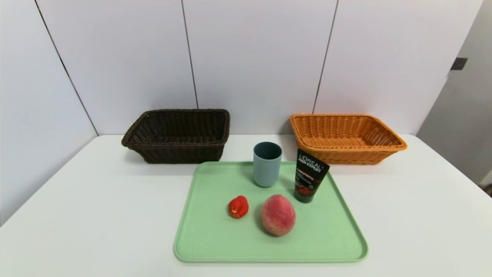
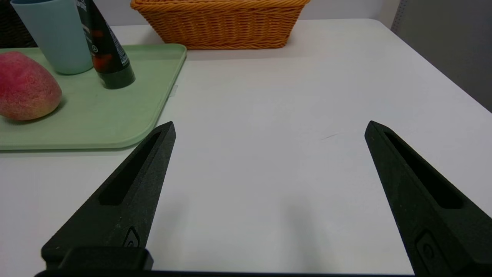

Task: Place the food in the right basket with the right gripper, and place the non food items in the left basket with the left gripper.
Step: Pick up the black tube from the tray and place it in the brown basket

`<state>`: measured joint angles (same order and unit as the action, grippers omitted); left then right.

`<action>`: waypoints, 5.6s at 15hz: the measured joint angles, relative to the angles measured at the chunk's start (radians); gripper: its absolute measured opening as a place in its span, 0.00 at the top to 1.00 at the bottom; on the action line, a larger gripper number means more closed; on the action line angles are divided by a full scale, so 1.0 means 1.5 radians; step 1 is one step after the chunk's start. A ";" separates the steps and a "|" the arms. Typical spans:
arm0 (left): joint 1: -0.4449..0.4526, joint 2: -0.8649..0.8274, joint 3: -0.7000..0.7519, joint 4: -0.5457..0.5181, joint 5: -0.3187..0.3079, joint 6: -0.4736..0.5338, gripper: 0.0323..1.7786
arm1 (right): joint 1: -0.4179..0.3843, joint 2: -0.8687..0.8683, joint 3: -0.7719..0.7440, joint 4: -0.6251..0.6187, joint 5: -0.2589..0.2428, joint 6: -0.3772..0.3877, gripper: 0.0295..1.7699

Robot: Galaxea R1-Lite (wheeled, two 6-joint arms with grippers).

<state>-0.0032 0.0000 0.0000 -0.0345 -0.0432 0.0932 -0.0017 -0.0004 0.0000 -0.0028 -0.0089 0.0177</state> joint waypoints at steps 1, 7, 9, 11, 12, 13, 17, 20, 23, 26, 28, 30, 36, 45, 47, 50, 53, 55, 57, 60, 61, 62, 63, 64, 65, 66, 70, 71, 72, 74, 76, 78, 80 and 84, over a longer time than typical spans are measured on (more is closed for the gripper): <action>0.000 0.000 0.000 -0.001 0.001 -0.003 0.05 | 0.000 0.000 0.000 0.000 0.000 0.000 0.04; 0.000 0.000 0.000 -0.003 0.007 -0.020 0.05 | 0.000 0.000 0.000 0.000 0.000 -0.001 0.04; 0.000 0.000 0.000 -0.004 0.011 -0.026 0.05 | 0.000 0.000 -0.001 0.002 -0.001 -0.001 0.04; 0.000 0.000 0.000 -0.003 0.021 -0.043 0.05 | 0.000 0.000 -0.003 0.008 0.000 -0.013 0.04; 0.000 0.000 -0.002 -0.002 0.021 -0.047 0.05 | 0.000 0.000 -0.011 0.010 0.004 -0.019 0.04; 0.000 0.000 -0.019 0.005 0.020 -0.048 0.05 | 0.000 0.004 -0.035 0.017 0.008 -0.020 0.04; 0.000 0.021 -0.207 0.135 0.000 -0.048 0.05 | 0.006 0.094 -0.244 0.086 0.041 -0.020 0.04; 0.000 0.106 -0.393 0.214 -0.015 -0.050 0.05 | 0.010 0.194 -0.453 0.178 0.076 -0.020 0.04; 0.000 0.229 -0.564 0.249 -0.024 -0.056 0.05 | 0.012 0.304 -0.681 0.308 0.105 -0.019 0.04; -0.001 0.333 -0.701 0.321 -0.050 -0.058 0.05 | 0.013 0.433 -0.887 0.431 0.143 -0.017 0.04; -0.001 0.394 -0.764 0.358 -0.059 -0.059 0.05 | 0.013 0.518 -0.967 0.480 0.165 -0.018 0.04; -0.001 0.440 -0.791 0.366 -0.063 -0.057 0.05 | 0.013 0.586 -1.002 0.493 0.172 -0.017 0.04; -0.003 0.528 -0.794 0.388 -0.076 -0.059 0.05 | 0.063 0.716 -1.016 0.502 0.168 0.040 0.04; -0.039 0.556 -0.712 0.402 -0.101 -0.107 0.05 | 0.259 0.851 -0.954 0.496 0.116 0.157 0.04; -0.041 0.555 -0.725 0.444 -0.110 -0.107 0.05 | 0.262 0.859 -0.917 0.495 0.111 0.151 0.04; -0.044 0.564 -0.728 0.434 -0.107 -0.104 0.05 | 0.268 0.855 -0.867 0.499 0.106 0.152 0.04; -0.045 0.570 -0.668 0.346 -0.107 -0.087 0.05 | 0.273 0.855 -0.827 0.496 0.072 0.148 0.04; -0.060 0.574 -0.626 0.315 -0.107 -0.072 0.05 | 0.281 0.855 -0.787 0.472 0.069 0.141 0.04; -0.081 0.592 -0.608 0.310 -0.093 -0.086 0.05 | 0.285 0.861 -0.735 0.388 0.059 0.134 0.04; -0.111 0.634 -0.592 0.272 -0.029 -0.119 0.05 | 0.291 0.889 -0.643 0.208 -0.014 0.097 0.04; -0.126 0.648 -0.581 0.247 -0.002 -0.129 0.05 | 0.302 0.901 -0.618 0.146 -0.031 0.090 0.04; -0.146 0.660 -0.566 0.217 0.025 -0.137 0.05 | 0.315 0.910 -0.601 0.101 -0.036 0.086 0.04; -0.170 0.672 -0.547 0.183 0.052 -0.143 0.05 | 0.326 0.919 -0.589 0.072 -0.036 0.085 0.04; -0.189 0.683 -0.528 0.151 0.073 -0.145 0.05 | 0.333 0.928 -0.583 0.065 -0.036 0.085 0.04; -0.201 0.694 -0.511 0.124 0.086 -0.147 0.05 | 0.341 0.934 -0.578 0.054 -0.037 0.088 0.04; -0.208 0.703 -0.499 0.108 0.089 -0.148 0.05 | 0.350 0.940 -0.567 0.037 -0.036 0.086 0.04; -0.227 0.725 -0.488 0.099 0.088 -0.155 0.05 | 0.359 0.970 -0.503 -0.091 -0.036 0.083 0.04; -0.233 0.731 -0.489 0.092 0.088 -0.158 0.05 | 0.360 0.982 -0.493 -0.133 -0.036 0.085 0.04; -0.237 0.737 -0.490 0.088 0.088 -0.158 0.05 | 0.360 0.994 -0.484 -0.170 -0.036 0.086 0.04; -0.243 0.745 -0.492 0.087 0.088 -0.158 0.05 | 0.360 1.015 -0.474 -0.187 -0.036 0.087 0.04; -0.248 0.751 -0.493 0.087 0.086 -0.159 0.05 | 0.359 1.035 -0.468 -0.210 -0.033 0.089 0.04; -0.254 0.754 -0.493 0.087 0.085 -0.159 0.05 | 0.358 1.061 -0.452 -0.271 -0.033 0.088 0.04; -0.257 0.757 -0.493 0.087 0.085 -0.160 0.05 | 0.358 1.086 -0.432 -0.346 -0.033 0.088 0.04; -0.258 0.764 -0.492 0.087 0.085 -0.167 0.05 | 0.358 1.117 -0.388 -0.457 -0.036 0.087 0.04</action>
<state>-0.3900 1.1457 -0.7387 0.0962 0.0845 -0.1566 0.5349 1.6747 -0.5821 -0.6889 -0.0623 0.1477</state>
